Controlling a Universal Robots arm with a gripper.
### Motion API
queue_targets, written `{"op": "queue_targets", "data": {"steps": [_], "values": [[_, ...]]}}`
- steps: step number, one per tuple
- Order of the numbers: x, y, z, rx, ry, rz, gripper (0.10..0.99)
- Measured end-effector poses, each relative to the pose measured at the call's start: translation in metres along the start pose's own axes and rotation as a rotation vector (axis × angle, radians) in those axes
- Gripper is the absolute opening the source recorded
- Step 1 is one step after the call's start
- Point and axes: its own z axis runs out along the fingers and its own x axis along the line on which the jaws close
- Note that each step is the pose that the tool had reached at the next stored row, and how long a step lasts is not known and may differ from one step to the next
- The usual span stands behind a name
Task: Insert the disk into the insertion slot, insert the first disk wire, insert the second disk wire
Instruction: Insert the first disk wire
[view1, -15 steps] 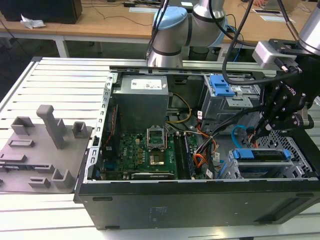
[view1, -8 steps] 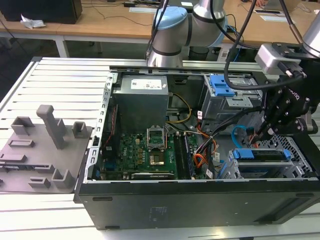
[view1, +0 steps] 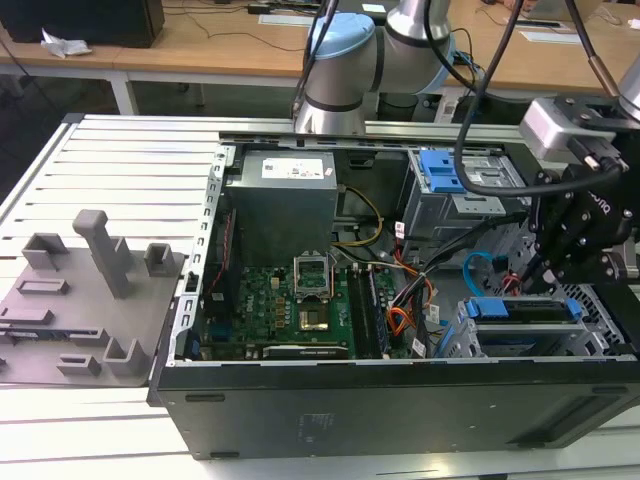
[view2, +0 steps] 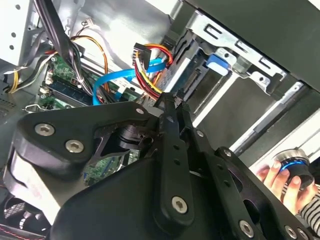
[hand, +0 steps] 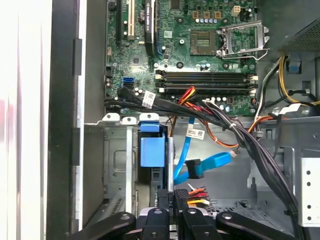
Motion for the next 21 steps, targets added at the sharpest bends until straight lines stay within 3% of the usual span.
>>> {"op": "queue_targets", "data": {"steps": [9,16,21], "values": [[0.0113,-0.0002,0.0001,0.0,0.0,0.0,0.169],[0.0122,-0.0032,0.001,0.0,-0.0006,0.0,0.169],[0.0112,-0.0093,0.0045,-0.001,-0.0083,0.0,0.169]]}}
